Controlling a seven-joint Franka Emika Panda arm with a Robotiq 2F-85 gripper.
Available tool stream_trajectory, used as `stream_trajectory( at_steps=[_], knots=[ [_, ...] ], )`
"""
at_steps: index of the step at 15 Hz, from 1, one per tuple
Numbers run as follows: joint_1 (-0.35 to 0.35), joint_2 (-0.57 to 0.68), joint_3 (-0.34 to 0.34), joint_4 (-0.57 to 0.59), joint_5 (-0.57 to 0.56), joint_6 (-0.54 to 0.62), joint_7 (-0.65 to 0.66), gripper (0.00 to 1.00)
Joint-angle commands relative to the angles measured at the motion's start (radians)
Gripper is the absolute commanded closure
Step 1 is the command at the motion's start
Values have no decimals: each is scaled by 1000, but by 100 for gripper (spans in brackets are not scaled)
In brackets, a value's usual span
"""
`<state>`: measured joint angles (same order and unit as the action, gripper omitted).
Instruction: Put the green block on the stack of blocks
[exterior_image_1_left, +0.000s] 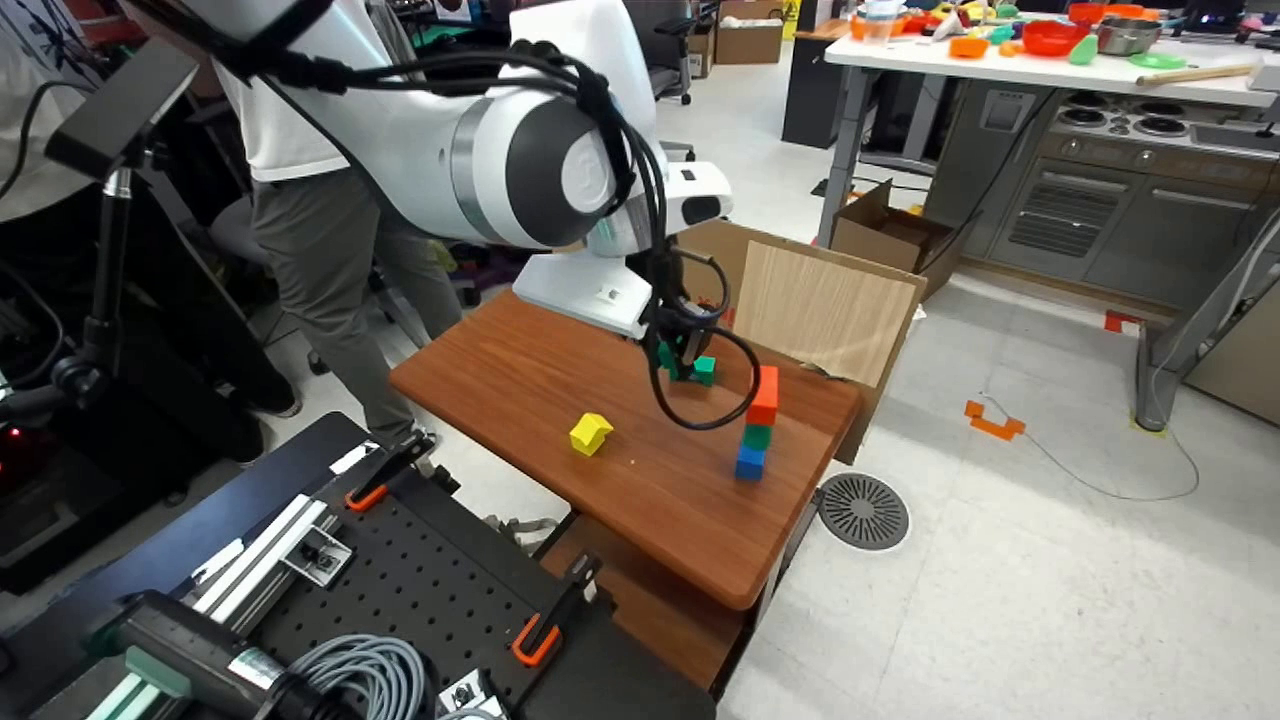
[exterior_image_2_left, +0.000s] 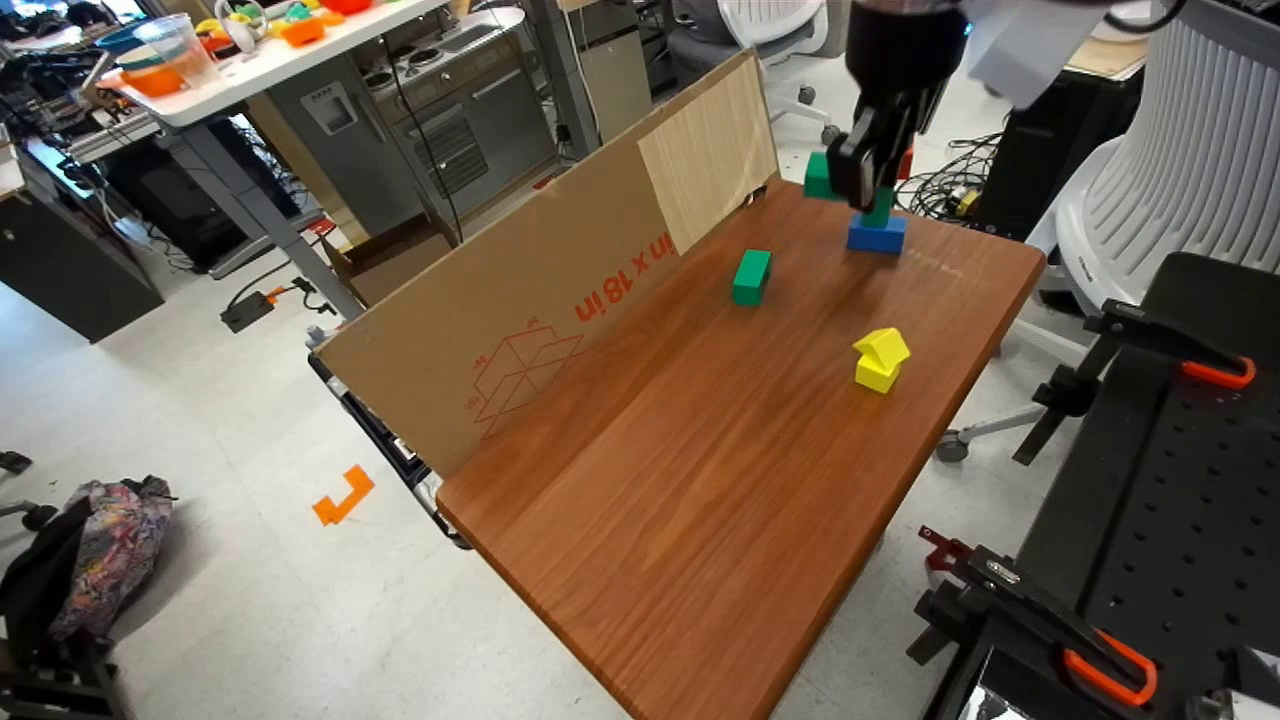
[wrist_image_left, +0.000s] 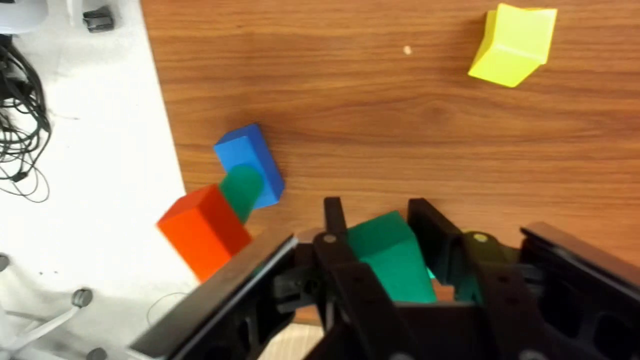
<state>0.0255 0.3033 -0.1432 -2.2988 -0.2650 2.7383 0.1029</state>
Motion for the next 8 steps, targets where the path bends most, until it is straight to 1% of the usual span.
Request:
stream_trajectory(
  at_steps=[1, 4, 5, 6, 7, 8],
  knots=[
    [-81, -197, -5, -100, 46, -71, -96, 87],
    [-134, -238, -18, -89, 55, -123, -138, 87],
    [-144, -229, -25, -73, 37, -139, -124, 87],
    [-155, -219, -24, -62, 49, -148, -144, 87],
    [-161, -205, -27, -50, 39, -157, -134, 87],
    [-166, -187, -25, -43, 55, -154, -143, 87]
  ],
)
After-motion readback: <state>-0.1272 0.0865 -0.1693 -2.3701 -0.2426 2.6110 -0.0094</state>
